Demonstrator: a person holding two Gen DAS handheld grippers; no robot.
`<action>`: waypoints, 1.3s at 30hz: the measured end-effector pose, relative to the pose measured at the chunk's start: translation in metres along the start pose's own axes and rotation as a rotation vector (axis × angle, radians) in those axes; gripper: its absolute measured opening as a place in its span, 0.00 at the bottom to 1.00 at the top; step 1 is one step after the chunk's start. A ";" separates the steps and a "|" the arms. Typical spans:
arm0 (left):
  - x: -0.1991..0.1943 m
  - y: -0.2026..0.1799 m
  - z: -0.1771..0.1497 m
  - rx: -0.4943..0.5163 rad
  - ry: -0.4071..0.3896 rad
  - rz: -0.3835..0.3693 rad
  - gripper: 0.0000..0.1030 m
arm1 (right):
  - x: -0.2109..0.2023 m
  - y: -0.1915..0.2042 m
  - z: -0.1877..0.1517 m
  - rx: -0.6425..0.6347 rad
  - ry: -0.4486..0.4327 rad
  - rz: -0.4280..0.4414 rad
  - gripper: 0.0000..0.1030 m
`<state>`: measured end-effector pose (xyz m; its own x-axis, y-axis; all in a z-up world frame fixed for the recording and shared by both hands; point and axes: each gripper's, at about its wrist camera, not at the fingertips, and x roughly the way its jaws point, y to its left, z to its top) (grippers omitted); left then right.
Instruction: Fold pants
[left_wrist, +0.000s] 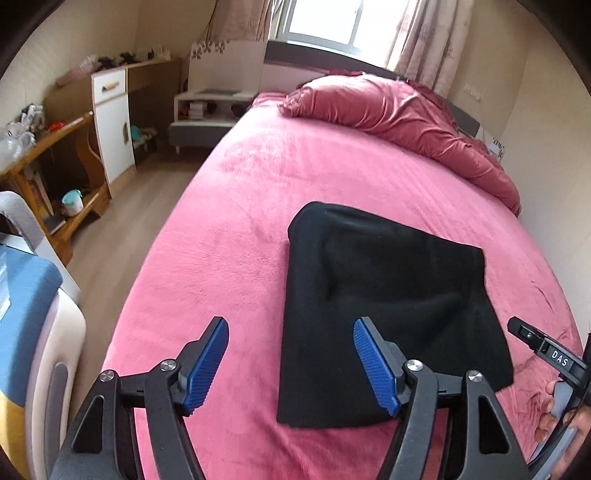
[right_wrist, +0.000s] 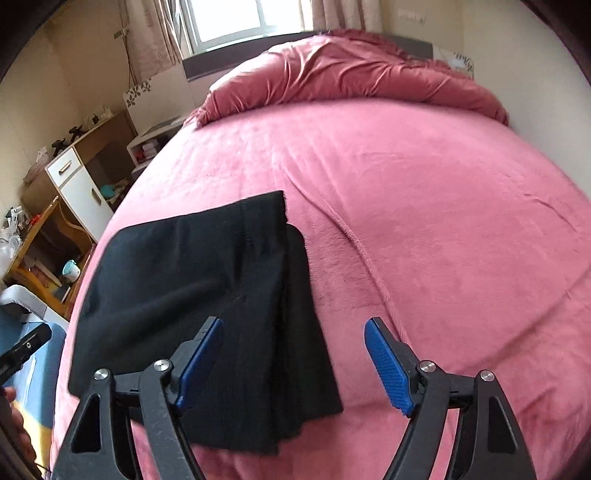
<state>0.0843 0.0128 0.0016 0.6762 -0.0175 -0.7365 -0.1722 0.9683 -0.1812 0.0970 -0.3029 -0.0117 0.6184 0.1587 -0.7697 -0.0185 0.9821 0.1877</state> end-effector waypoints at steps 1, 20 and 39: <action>-0.005 -0.001 -0.003 0.006 -0.009 0.004 0.70 | -0.006 0.004 -0.003 -0.003 -0.012 -0.006 0.77; -0.073 -0.024 -0.065 0.091 -0.066 -0.002 0.70 | -0.057 0.063 -0.072 -0.123 -0.041 -0.038 0.78; -0.087 -0.028 -0.077 0.108 -0.108 0.098 0.71 | -0.081 0.067 -0.091 -0.136 -0.068 -0.082 0.81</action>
<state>-0.0249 -0.0321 0.0203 0.7337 0.0996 -0.6721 -0.1669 0.9853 -0.0361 -0.0258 -0.2404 0.0084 0.6737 0.0744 -0.7353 -0.0687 0.9969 0.0380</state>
